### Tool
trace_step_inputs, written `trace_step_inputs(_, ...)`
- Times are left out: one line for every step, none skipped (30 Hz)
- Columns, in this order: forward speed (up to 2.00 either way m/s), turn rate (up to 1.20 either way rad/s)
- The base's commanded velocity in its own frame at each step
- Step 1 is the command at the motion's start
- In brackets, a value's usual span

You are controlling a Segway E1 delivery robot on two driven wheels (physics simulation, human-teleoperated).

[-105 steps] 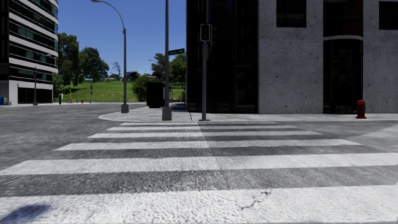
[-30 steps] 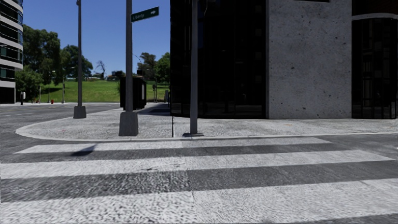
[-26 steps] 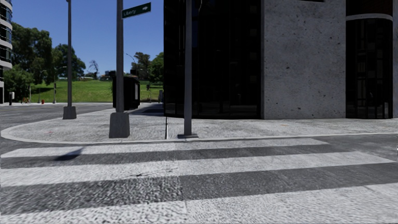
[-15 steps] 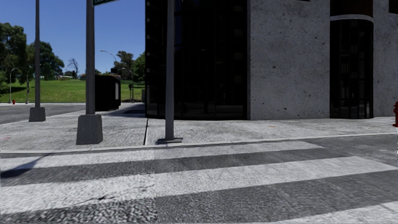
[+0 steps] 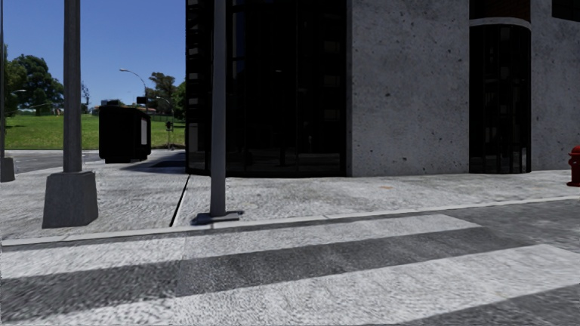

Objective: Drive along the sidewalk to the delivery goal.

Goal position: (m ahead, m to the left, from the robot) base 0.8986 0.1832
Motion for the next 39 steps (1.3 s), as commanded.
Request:
trace_step_inputs(1.16, 0.00)
trace_step_inputs(1.16, 0.00)
trace_step_inputs(1.16, 0.00)
trace_step_inputs(1.16, 0.00)
trace_step_inputs(1.16, 0.00)
trace_step_inputs(1.16, 0.00)
trace_step_inputs(1.16, 0.00)
trace_step_inputs(1.16, 0.00)
trace_step_inputs(1.15, 0.00)
trace_step_inputs(1.10, 0.00)
trace_step_inputs(1.07, 0.00)
trace_step_inputs(1.07, 0.00)
trace_step_inputs(1.07, 0.00)
trace_step_inputs(1.06, 0.00)
trace_step_inputs(1.06, 0.00)
trace_step_inputs(1.06, 0.00)
trace_step_inputs(1.05, 0.00)
trace_step_inputs(0.96, 0.00)
trace_step_inputs(0.87, 0.00)
trace_step_inputs(0.87, 0.00)
trace_step_inputs(0.67, 0.00)
trace_step_inputs(0.00, 0.00)
trace_step_inputs(0.00, 0.00)
trace_step_inputs(0.00, 0.00)
trace_step_inputs(0.00, 0.00)
trace_step_inputs(0.00, 0.00)
trace_step_inputs(0.00, 0.00)
trace_step_inputs(0.00, 0.00)
trace_step_inputs(0.00, 0.00)
trace_step_inputs(0.00, 0.00)
trace_step_inputs(0.00, 0.00)
trace_step_inputs(0.00, 0.00)
trace_step_inputs(0.00, 0.00)
trace_step_inputs(0.00, 0.00)
trace_step_inputs(0.00, 0.00)
trace_step_inputs(0.00, 0.00)
trace_step_inputs(0.00, 0.00)
trace_step_inputs(0.00, 0.00)
trace_step_inputs(0.00, 0.00)
